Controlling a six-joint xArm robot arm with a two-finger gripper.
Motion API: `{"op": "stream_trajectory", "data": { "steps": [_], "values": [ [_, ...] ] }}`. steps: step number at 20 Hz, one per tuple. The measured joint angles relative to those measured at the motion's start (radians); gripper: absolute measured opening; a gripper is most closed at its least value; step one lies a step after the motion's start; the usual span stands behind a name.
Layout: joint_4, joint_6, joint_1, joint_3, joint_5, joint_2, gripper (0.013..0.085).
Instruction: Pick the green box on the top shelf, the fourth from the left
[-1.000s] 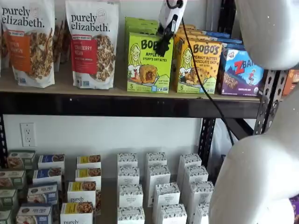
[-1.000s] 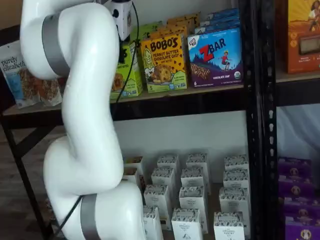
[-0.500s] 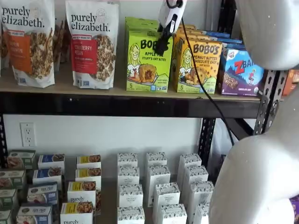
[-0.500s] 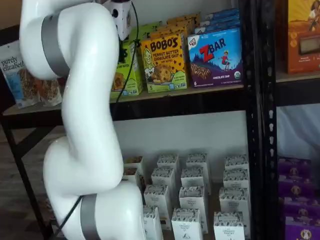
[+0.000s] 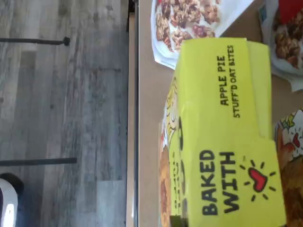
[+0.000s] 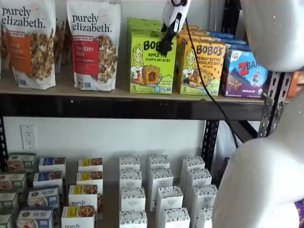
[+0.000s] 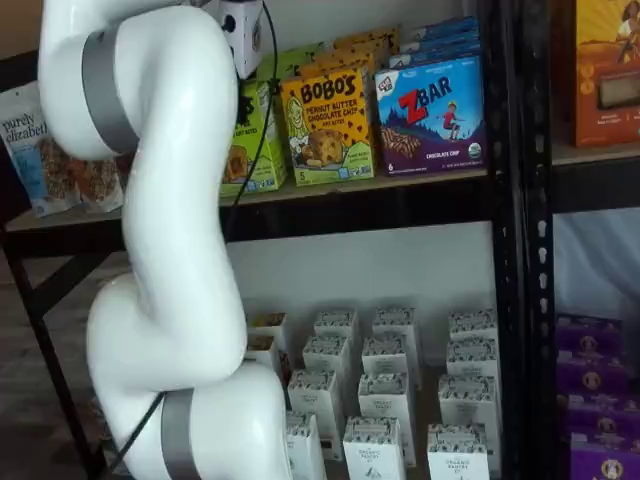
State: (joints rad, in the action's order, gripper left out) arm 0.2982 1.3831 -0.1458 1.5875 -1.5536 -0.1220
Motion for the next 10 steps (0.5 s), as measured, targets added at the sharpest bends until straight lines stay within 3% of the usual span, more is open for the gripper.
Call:
{"op": "stream_trajectory", "data": {
  "steps": [10],
  "values": [
    [0.013, 0.007, 0.015, -0.012, -0.036, -0.032, 0.0330]
  ]
}}
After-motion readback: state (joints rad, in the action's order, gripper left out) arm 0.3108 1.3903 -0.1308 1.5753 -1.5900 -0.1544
